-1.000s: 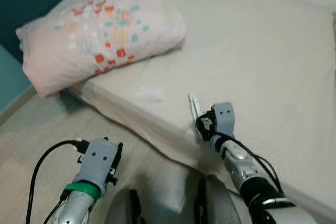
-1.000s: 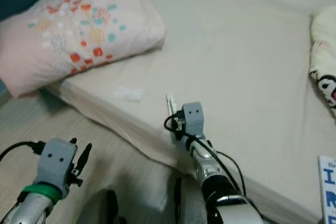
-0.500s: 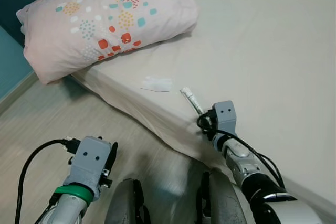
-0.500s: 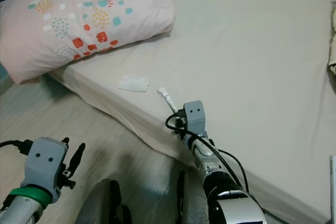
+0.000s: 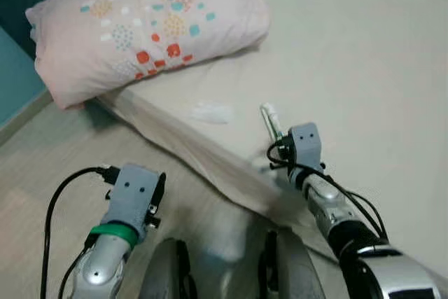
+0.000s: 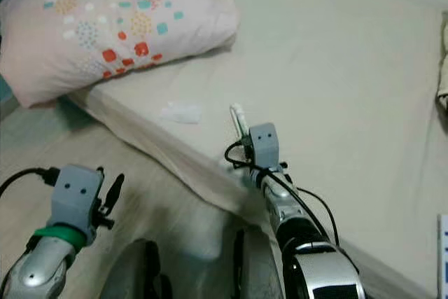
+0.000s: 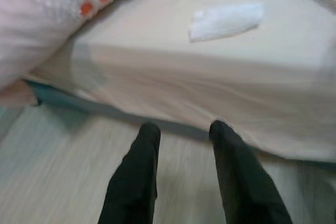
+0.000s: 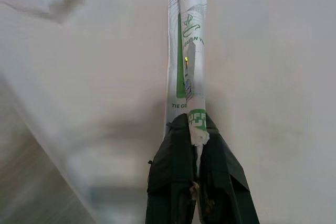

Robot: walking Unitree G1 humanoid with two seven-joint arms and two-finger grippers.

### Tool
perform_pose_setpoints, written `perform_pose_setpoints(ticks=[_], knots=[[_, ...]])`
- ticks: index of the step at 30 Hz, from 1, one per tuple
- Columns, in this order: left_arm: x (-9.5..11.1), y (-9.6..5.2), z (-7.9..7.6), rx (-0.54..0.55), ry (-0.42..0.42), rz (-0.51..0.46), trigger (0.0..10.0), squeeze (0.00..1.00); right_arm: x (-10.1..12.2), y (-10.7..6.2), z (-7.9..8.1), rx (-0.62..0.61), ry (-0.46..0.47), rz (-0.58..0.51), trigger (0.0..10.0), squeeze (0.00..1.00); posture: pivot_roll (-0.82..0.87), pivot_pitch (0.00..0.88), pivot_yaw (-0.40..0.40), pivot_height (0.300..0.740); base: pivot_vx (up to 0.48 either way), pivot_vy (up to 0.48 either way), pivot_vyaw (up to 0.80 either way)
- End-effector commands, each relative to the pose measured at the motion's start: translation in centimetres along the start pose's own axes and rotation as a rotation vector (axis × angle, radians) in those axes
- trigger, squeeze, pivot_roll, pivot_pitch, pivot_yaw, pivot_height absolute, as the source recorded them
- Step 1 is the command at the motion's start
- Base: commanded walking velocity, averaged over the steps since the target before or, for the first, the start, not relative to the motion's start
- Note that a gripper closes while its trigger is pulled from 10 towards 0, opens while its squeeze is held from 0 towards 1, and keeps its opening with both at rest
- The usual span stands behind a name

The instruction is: Clean up the room

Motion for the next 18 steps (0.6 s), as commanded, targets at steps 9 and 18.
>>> perform_pose_setpoints(ticks=[9,18], knots=[[0.4,2.4,-1.2,-0.005,-0.023,-0.058,10.0,0.0,5.9,-3.3,2.3,0.088,0.076,-0.4,10.0,0.0,-0.06,0.136,0.032,0.624,0.0,0.0,0.0],[0.7,3.7,-0.8,-0.005,-0.018,-0.097,10.0,0.0,3.9,-7.4,2.3,-0.008,0.186,-0.446,10.0,0.0,-0.11,0.056,0.037,0.629,0.0,0.0,0.0]])
Point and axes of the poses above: a point about 5 cm out from each wrist's last joint towards the gripper, its own y axis pointing out of the wrist towards the gripper, its own x axis along the axis of the wrist's last joint, z = x × y, the point moved 5 cm from there along y, pointing out of the wrist towards the gripper, and after that the axes turned 10 degrees about y, right-handed, at the moved point
